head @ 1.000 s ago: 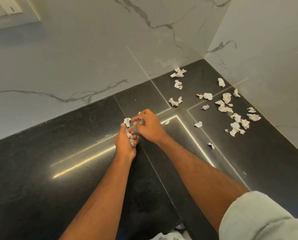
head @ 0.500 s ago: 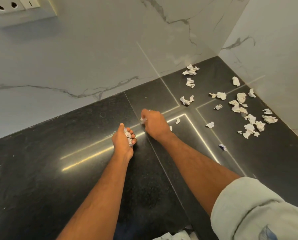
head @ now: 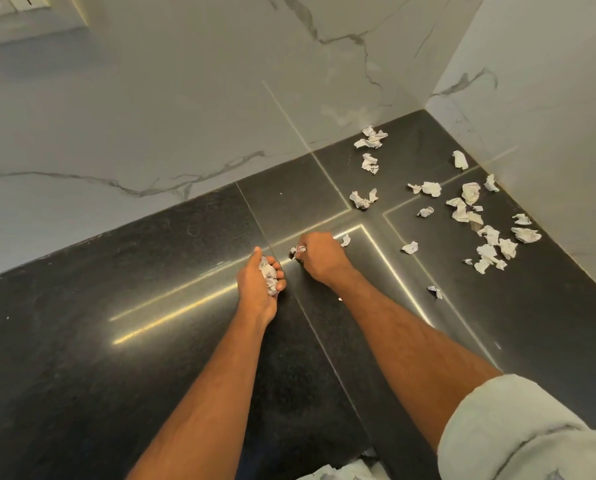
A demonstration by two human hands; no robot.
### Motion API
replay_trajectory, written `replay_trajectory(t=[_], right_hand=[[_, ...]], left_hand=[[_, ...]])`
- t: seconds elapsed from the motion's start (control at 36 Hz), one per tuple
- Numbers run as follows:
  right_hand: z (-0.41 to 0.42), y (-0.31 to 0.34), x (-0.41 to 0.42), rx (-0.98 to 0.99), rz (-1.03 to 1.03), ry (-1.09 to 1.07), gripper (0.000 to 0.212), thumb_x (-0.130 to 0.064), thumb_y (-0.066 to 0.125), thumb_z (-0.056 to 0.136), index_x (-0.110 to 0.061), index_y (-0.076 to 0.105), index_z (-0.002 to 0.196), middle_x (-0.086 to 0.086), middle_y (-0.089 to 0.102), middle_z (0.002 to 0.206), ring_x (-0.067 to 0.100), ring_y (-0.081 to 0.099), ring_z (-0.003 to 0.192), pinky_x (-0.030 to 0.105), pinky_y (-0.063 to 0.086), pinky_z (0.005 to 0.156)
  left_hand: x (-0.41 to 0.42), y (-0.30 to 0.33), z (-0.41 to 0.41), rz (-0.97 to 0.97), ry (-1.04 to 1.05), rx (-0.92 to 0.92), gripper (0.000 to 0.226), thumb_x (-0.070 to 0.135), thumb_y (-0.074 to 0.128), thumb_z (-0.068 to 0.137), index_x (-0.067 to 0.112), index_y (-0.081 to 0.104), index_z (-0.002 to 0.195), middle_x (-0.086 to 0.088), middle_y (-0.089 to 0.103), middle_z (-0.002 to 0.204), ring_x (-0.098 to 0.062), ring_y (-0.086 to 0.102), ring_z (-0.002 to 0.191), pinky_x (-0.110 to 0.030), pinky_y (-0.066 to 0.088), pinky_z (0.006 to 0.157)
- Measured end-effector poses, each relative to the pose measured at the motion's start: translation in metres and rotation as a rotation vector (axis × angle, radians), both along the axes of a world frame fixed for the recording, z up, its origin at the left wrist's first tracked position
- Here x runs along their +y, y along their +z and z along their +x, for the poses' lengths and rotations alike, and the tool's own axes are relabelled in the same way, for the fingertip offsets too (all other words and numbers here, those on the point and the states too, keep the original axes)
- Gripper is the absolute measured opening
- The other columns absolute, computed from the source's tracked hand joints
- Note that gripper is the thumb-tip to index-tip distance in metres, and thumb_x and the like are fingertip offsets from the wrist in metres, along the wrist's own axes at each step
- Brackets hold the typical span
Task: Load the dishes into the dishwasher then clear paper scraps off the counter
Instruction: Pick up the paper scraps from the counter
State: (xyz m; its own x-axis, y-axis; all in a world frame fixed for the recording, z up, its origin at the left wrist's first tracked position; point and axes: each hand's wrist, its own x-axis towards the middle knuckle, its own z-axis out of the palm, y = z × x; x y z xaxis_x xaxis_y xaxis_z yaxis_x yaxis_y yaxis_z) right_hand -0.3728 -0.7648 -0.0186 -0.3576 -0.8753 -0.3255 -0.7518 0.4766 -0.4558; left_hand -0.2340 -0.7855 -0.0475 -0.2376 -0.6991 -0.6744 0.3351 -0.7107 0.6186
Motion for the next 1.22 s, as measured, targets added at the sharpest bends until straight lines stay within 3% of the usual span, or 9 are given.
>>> replay_trajectory(t=[0.14,0.28,0.42,0.58,0.67,0.78,0.86,1.08,1.22], right_hand=[[0.011,0.016,0.026,-0.362,-0.187,0.000,0.007,-0.020,0.071,0.088,-0.017,0.075,0.084,-0.006,0.068,0.075,0.007,0.063,0.075,0.023,0.048,0.070],[0.029,0.021,0.039,-0.198,-0.203,0.106,0.007,-0.010,0.067,0.083,-0.013,0.068,0.077,0.003,0.056,0.076,0.020,0.054,0.069,0.033,0.042,0.062],[0.028,0.025,0.051,-0.092,-0.244,-0.005,0.027,-0.014,0.062,0.089,-0.021,0.037,0.099,0.001,0.059,0.070,0.018,0.058,0.060,0.036,0.049,0.051],[-0.016,0.025,0.058,-0.382,-0.057,-0.047,0.042,-0.017,0.092,0.065,-0.019,0.063,0.096,-0.003,0.066,0.082,0.007,0.060,0.068,0.018,0.049,0.062],[-0.039,0.016,0.060,-0.216,-0.157,-0.232,0.027,-0.018,0.083,0.078,-0.020,0.069,0.101,-0.007,0.062,0.088,0.012,0.062,0.081,0.020,0.044,0.073],[-0.038,0.001,0.059,0.019,-0.066,-0.119,0.021,-0.025,0.075,0.084,-0.027,0.059,0.070,-0.001,0.055,0.083,0.022,0.056,0.081,0.027,0.038,0.070],[-0.029,-0.011,0.062,0.141,-0.027,-0.067,0.009,-0.019,0.066,0.090,-0.012,0.070,0.085,0.011,0.064,0.093,0.034,0.064,0.089,0.033,0.044,0.069],[-0.050,-0.007,0.061,0.043,-0.202,-0.255,0.012,-0.015,0.068,0.090,-0.012,0.077,0.082,0.006,0.071,0.087,0.023,0.064,0.083,0.031,0.049,0.076],[-0.064,-0.001,0.045,0.095,-0.113,-0.107,0.008,-0.013,0.074,0.085,-0.010,0.080,0.090,0.007,0.068,0.113,0.027,0.063,0.104,0.028,0.044,0.086]], left_hand=[[0.005,0.002,-0.008,-0.028,-0.016,-0.004,0.038,0.040,0.049,0.102,0.015,0.058,0.076,-0.004,0.055,0.065,-0.013,0.052,0.052,-0.023,0.036,0.040],[0.020,0.007,-0.024,-0.048,-0.073,0.041,0.034,0.037,0.057,0.098,0.016,0.065,0.073,-0.005,0.063,0.071,-0.017,0.064,0.067,-0.032,0.051,0.064],[0.033,0.010,-0.030,-0.139,-0.121,-0.108,0.033,0.032,0.063,0.098,0.017,0.060,0.069,0.000,0.052,0.055,-0.011,0.047,0.041,-0.020,0.032,0.037],[0.039,0.009,-0.031,-0.038,-0.105,-0.125,0.033,0.031,0.061,0.099,0.017,0.052,0.070,-0.003,0.047,0.058,-0.011,0.041,0.042,-0.019,0.026,0.037],[0.036,0.008,-0.031,0.001,-0.086,-0.092,0.035,0.029,0.062,0.099,0.018,0.046,0.069,0.000,0.039,0.059,-0.009,0.037,0.042,-0.017,0.020,0.036],[0.032,0.009,-0.031,0.038,-0.113,-0.095,0.034,0.031,0.061,0.098,0.017,0.048,0.070,-0.001,0.043,0.058,-0.010,0.039,0.042,-0.017,0.021,0.036],[0.031,0.008,-0.029,0.044,-0.128,-0.076,0.035,0.033,0.060,0.099,0.017,0.048,0.070,-0.002,0.043,0.059,-0.012,0.040,0.043,-0.018,0.021,0.035],[0.036,0.004,-0.024,0.006,-0.164,-0.046,0.037,0.033,0.062,0.099,0.016,0.049,0.069,-0.002,0.042,0.059,-0.012,0.041,0.044,-0.017,0.021,0.035],[0.036,0.005,-0.027,-0.009,-0.169,-0.072,0.035,0.032,0.063,0.098,0.016,0.049,0.071,-0.002,0.044,0.058,-0.013,0.042,0.045,-0.017,0.022,0.035]])
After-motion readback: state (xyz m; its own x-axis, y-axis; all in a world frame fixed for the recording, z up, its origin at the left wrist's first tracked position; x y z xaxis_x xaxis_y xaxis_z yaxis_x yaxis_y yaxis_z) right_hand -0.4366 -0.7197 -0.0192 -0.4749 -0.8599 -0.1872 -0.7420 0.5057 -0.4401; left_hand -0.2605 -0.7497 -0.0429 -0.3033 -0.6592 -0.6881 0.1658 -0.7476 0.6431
